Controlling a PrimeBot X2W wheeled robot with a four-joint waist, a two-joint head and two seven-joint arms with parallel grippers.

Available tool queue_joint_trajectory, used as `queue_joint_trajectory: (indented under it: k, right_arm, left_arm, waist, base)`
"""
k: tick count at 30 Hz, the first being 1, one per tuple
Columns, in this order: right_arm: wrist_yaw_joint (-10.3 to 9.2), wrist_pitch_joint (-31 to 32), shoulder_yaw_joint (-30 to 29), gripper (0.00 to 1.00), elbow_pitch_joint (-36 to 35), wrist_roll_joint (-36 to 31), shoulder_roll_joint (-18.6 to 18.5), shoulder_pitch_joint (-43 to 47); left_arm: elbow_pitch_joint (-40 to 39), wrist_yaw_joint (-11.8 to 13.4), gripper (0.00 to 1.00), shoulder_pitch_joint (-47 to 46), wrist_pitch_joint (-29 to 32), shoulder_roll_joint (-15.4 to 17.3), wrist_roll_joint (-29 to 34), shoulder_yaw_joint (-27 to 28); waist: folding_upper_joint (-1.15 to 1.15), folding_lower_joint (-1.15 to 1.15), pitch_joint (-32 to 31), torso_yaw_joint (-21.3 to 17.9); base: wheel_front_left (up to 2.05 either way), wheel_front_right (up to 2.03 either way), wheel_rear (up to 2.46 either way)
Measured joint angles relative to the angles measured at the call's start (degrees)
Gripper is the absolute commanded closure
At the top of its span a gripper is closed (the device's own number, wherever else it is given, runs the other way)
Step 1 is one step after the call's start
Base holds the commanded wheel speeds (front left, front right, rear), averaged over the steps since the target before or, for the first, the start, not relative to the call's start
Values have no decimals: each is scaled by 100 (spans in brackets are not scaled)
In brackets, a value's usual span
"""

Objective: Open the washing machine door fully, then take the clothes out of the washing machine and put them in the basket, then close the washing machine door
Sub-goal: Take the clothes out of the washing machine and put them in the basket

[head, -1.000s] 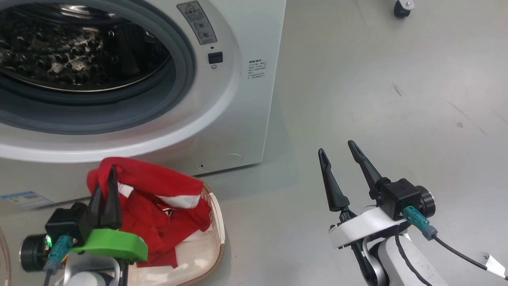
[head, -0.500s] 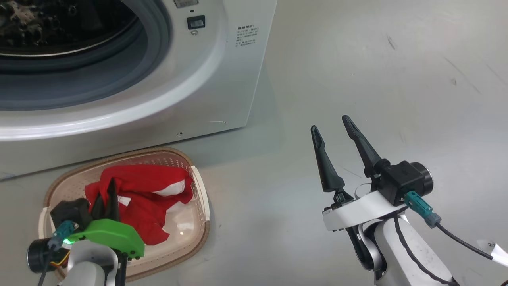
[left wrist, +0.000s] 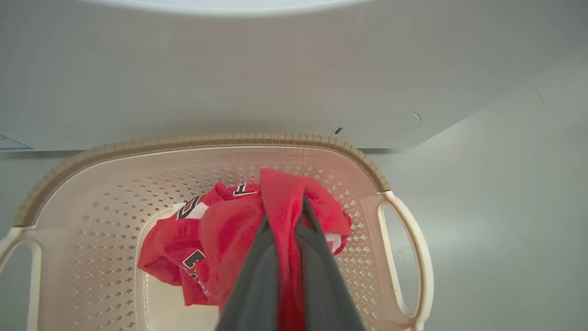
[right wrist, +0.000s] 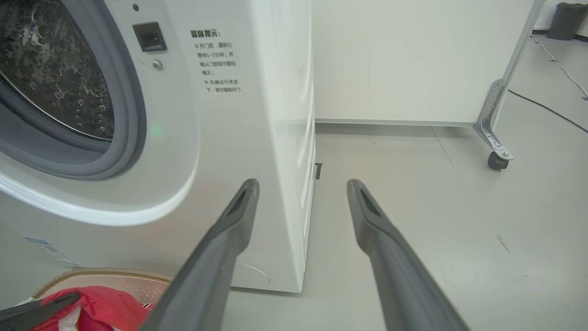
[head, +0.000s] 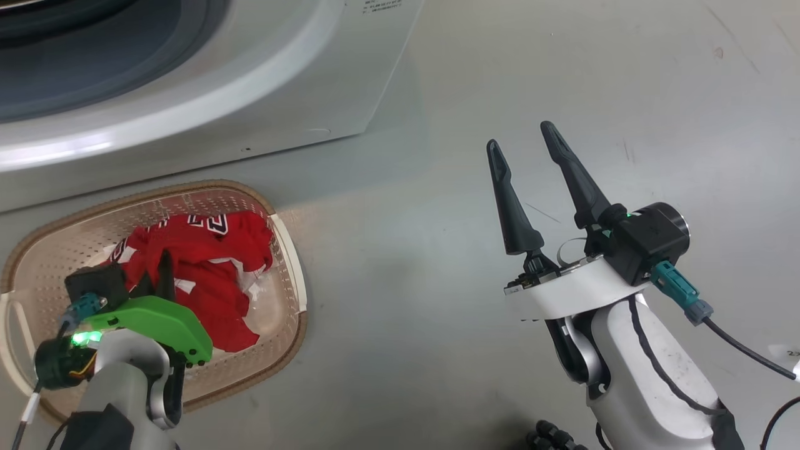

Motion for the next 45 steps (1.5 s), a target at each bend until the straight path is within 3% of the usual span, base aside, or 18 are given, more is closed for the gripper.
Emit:
queue_joint_trajectory:
  k: [13, 14, 15, 16, 17, 18, 26, 30, 37, 45]
  right_arm:
    - [-14, 0, 3, 0, 40, 7, 0, -167]
    - [-15, 0, 4, 0, 47, 7, 0, -168]
    - [-15, 0, 4, 0, 55, 7, 0, -169]
    - [-16, 0, -1, 0, 68, 7, 0, -171]
    - [-18, 0, -10, 0, 91, 5, 0, -172]
    - [-19, 0, -20, 0, 112, 5, 0, -173]
    - [-18, 0, -32, 0, 250, 5, 0, -175]
    - [-15, 0, -102, 0, 356, 4, 0, -174]
    - [-15, 0, -307, 0, 566, -73, -1, -93]
    - [-16, 0, -599, 0, 748, -127, -2, 244]
  left_arm:
    - [1091, -110, 100, -408, 37, -20, -211, 180]
    - [1141, -131, 96, -450, 26, -19, -211, 179]
    - [1205, -158, 62, -492, 13, -16, -211, 178]
    - [1282, -174, 40, -536, -1, -16, -211, 170]
    - [1349, -186, 26, -567, -4, -19, -212, 164]
    - [1422, -235, 0, -592, -4, -23, -226, 166]
    - [1845, -415, 0, -689, -153, -77, -404, 143]
    - [1871, -620, 0, -699, -478, -135, -394, 63]
    - [1813, -671, 0, -695, -1026, -160, -294, -58]
    - [1382, -686, 0, -602, -1198, -188, -49, -246]
  waist:
    - [0, 0, 319, -41]
    - [0, 0, 320, -39]
    - [0, 0, 320, -37]
    - [0, 0, 316, -33]
    - [0, 0, 307, -27]
    - [0, 0, 293, -20]
    - [0, 0, 82, 69]
    - [0, 0, -143, 150]
    - [0, 0, -565, 310]
    - [0, 0, -1147, 551]
  base:
    - [0, 0, 0]
    - [0, 0, 0]
    - [0, 0, 0]
    - [0, 0, 0]
    - [0, 0, 0]
    - [0, 0, 0]
    - [0, 0, 0]
    - [0, 0, 0]
    - [0, 0, 0]
    - [0, 0, 0]
